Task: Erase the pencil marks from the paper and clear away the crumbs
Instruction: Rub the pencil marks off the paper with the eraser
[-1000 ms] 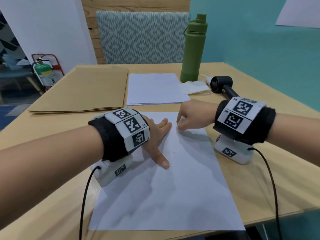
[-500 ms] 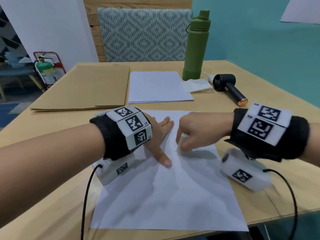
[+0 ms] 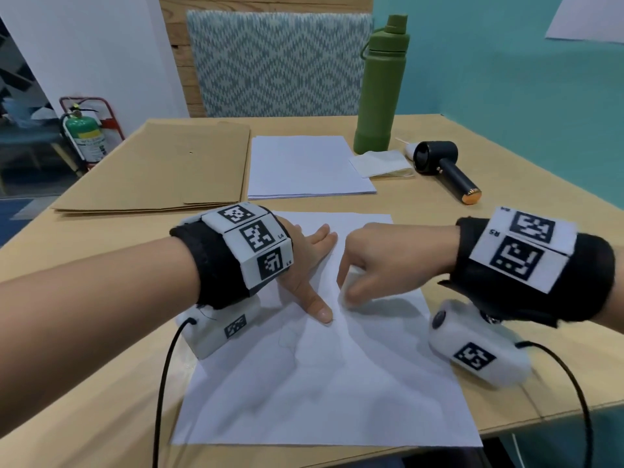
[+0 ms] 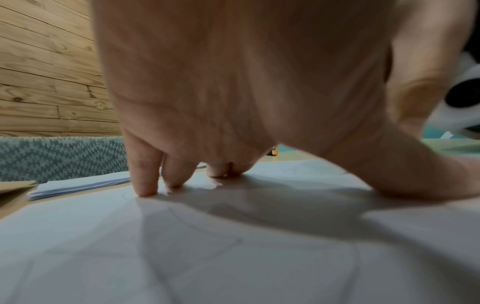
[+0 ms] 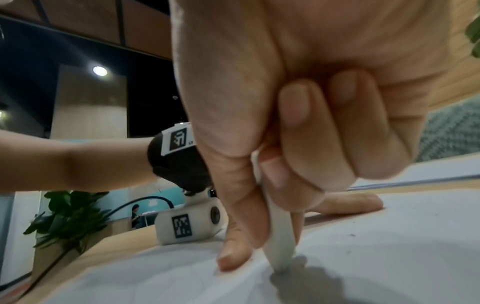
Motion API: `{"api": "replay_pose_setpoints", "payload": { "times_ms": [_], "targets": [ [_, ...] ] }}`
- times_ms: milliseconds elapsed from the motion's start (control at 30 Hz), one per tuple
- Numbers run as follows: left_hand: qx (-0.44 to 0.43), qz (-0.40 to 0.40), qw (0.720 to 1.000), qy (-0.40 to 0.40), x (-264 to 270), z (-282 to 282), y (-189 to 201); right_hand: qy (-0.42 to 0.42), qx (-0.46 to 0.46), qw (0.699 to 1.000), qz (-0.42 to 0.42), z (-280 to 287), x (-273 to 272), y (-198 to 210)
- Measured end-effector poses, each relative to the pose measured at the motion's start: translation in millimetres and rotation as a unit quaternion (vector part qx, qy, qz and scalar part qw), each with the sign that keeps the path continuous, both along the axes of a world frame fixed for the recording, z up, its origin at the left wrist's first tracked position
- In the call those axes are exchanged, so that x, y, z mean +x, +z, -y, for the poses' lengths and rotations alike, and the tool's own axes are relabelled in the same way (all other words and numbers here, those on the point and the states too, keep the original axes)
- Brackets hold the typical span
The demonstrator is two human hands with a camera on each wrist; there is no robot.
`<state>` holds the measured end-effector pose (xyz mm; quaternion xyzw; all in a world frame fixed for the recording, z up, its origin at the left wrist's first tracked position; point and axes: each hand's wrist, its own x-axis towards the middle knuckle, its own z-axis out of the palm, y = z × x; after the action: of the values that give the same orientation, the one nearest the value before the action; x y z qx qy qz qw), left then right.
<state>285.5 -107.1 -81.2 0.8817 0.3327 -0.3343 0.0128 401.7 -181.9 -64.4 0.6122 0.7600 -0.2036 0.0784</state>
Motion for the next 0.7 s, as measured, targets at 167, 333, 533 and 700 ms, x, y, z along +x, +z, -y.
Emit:
{"api": "replay_pose_setpoints", "payload": {
  "times_ms": [167, 333, 533, 700],
  "targets": [
    [-0.009, 0.009, 1.0, 0.002, -4.1, 0.6, 7.8, -0.093, -0.028, 0.995, -0.019, -23.1, 15.3, 4.0],
    [-0.052, 0.056, 0.996, 0.039, -29.3, -12.6, 16.1, -0.116, -0.063, 0.991, -0.026, -21.4, 30.8, 5.8],
    [-0.033, 0.005, 0.993, 0.109, -61.5, -15.3, 10.3, -0.137, -0.072, 0.985, -0.075, -15.7, 34.3, 2.9],
    [-0.031, -0.002, 0.993, 0.112, -60.3, -11.7, 10.9, -0.148, 0.038, 0.988, -0.038, -23.2, 27.3, 6.5]
  ]
}}
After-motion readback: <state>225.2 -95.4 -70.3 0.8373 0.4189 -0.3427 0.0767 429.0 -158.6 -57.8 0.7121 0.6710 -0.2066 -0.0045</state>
